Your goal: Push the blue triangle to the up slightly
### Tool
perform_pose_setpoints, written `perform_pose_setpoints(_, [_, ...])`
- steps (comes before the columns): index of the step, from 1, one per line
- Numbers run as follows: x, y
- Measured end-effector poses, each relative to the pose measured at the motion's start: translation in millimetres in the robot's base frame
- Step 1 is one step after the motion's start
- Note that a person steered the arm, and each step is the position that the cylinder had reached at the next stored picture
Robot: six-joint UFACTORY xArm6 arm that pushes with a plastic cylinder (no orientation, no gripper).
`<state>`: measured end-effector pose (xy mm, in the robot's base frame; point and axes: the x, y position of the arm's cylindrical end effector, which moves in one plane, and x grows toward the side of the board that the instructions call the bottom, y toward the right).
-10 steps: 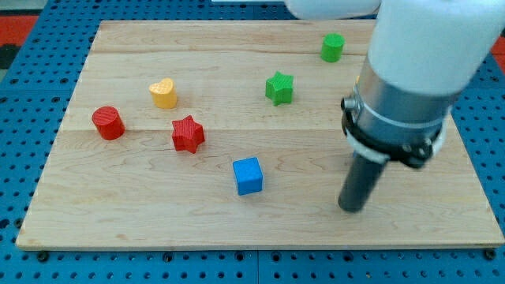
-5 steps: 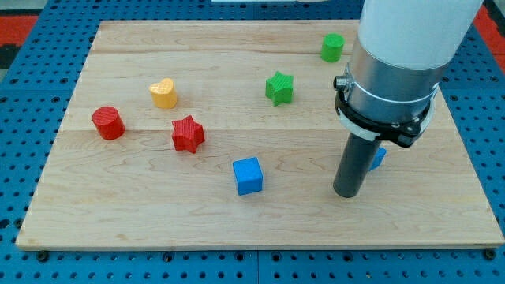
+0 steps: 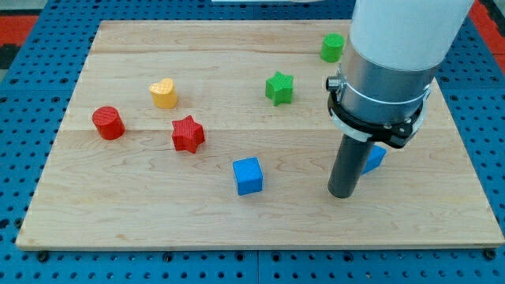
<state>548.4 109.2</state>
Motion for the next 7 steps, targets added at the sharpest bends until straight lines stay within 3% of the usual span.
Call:
perform_pose_setpoints(4, [0.0,-14.1])
perform_pose_setpoints(6, [-0.2,135.0])
perform_pose_setpoints(7, [-0.2,138.5])
